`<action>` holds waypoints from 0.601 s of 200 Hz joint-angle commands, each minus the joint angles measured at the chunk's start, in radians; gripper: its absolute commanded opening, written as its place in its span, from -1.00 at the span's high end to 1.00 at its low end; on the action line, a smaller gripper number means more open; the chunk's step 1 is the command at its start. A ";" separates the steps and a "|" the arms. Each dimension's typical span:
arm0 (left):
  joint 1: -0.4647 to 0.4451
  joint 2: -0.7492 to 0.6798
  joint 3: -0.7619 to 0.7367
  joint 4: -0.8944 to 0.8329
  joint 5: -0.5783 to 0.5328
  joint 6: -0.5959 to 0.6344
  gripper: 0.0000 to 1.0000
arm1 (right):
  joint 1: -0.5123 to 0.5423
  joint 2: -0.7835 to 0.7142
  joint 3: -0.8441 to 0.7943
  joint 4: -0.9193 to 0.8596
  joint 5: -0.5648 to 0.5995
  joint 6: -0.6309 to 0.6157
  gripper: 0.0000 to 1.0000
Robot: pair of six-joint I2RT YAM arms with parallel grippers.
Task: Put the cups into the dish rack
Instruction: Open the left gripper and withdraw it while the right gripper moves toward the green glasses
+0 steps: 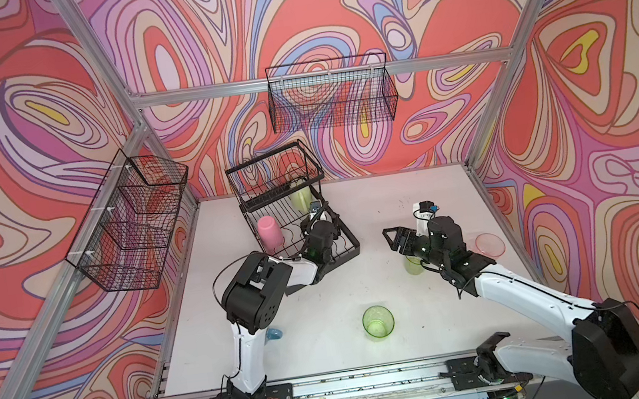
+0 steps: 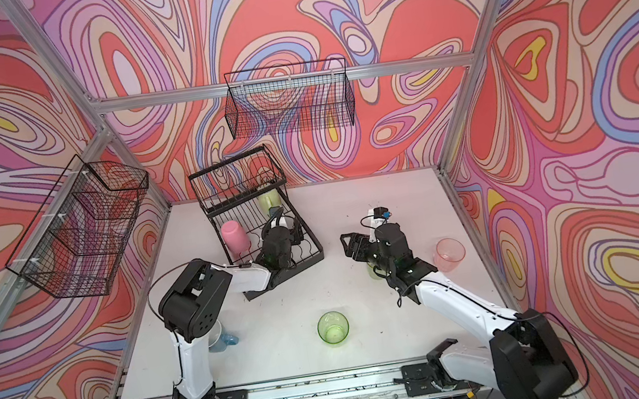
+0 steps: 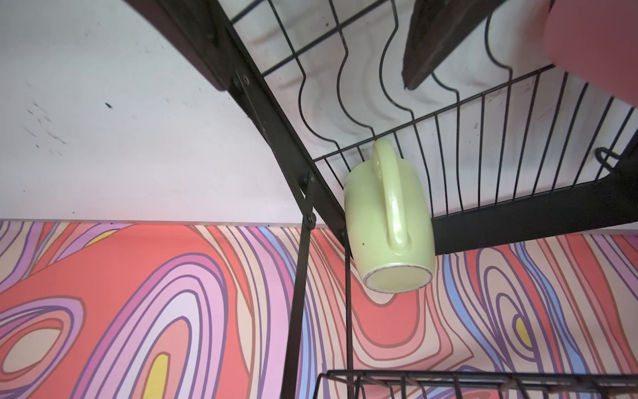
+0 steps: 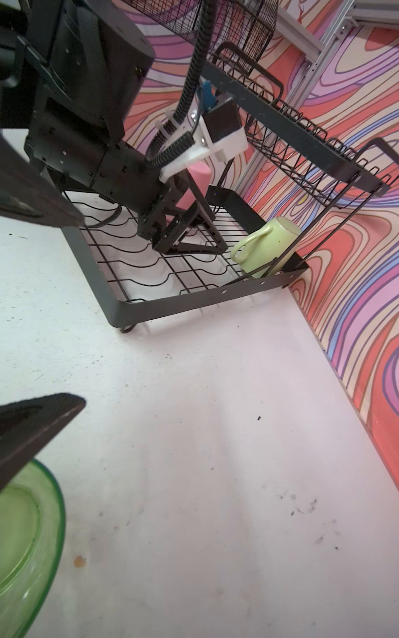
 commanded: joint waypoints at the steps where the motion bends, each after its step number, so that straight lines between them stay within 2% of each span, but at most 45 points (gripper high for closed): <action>1: -0.022 -0.091 -0.055 0.036 -0.013 0.003 -0.69 | -0.001 -0.011 0.044 -0.115 0.031 -0.034 -0.60; 19: -0.055 -0.146 -0.115 0.035 -0.022 -0.004 -0.75 | 0.010 -0.014 0.080 -0.172 0.047 -0.058 -0.60; 49: -0.124 -0.231 -0.169 -0.051 -0.035 -0.028 -0.96 | 0.044 -0.013 0.132 -0.271 0.095 -0.087 -0.59; 92: -0.212 -0.340 -0.268 -0.147 -0.077 -0.155 -0.98 | 0.124 -0.028 0.178 -0.423 0.175 -0.091 -0.55; 120: -0.274 -0.404 -0.303 -0.229 -0.090 -0.226 -0.97 | 0.151 -0.063 0.183 -0.521 0.179 -0.072 -0.51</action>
